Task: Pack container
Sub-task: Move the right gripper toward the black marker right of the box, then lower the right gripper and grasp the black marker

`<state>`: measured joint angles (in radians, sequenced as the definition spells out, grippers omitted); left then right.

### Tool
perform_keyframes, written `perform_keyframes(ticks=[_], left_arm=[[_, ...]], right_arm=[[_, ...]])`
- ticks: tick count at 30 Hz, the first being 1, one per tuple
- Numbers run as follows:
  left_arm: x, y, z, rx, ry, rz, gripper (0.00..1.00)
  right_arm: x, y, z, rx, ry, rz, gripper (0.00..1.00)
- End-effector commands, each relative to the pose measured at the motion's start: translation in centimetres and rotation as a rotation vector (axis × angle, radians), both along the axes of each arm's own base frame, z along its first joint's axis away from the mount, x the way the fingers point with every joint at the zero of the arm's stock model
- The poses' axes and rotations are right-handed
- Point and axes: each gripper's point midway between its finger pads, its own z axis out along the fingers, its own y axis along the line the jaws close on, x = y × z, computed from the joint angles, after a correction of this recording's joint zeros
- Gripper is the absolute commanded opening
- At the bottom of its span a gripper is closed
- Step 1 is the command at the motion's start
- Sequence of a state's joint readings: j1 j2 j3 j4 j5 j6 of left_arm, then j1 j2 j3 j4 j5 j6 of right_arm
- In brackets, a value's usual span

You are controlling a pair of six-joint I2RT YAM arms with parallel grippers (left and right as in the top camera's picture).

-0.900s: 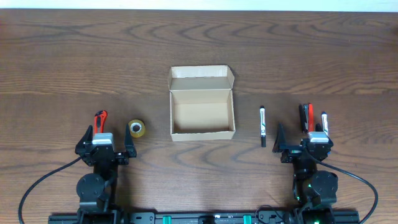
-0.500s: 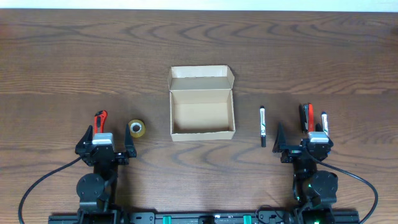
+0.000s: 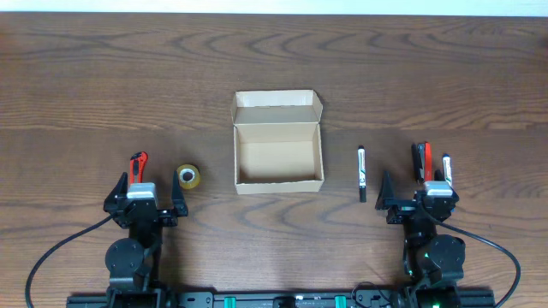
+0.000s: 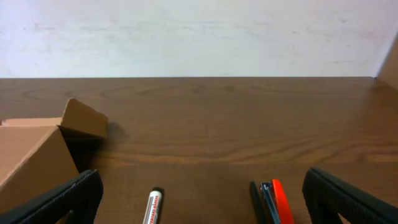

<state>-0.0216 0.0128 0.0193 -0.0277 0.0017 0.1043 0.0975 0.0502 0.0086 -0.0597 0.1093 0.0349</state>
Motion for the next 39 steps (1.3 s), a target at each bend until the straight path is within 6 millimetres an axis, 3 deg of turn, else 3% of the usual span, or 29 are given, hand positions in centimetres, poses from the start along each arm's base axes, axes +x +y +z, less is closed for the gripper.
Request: perform_keyframes(ticks=[1, 17, 22, 32, 39], left_arm=[[-0.1, -0.3, -1.7, -0.008, 0.054, -0.015, 0.95], [-0.1, -0.3, -1.7, -0.008, 0.054, -0.015, 0.95], [-0.1, -0.3, -1.7, -0.008, 0.054, -0.015, 0.95], [-0.1, -0.3, -1.7, -0.008, 0.054, -0.015, 0.95], [-0.1, -0.3, -1.7, -0.008, 0.054, -0.015, 0.95]], right_arm=[[0.0, 0.0, 0.0, 0.012, -0.003, -0.007, 0.99], [0.3, 0.1, 0.0, 0.106, 0.029, 0.002, 0.99], [2.0, -0.2, 2.6, 0.039, 0.122, 0.009, 0.99], [10.6, 2.7, 4.7, 0.126, 0.643, 0.218, 0.99], [11.0, 2.9, 4.0, 0.115, 0.951, 0.203, 0.99]])
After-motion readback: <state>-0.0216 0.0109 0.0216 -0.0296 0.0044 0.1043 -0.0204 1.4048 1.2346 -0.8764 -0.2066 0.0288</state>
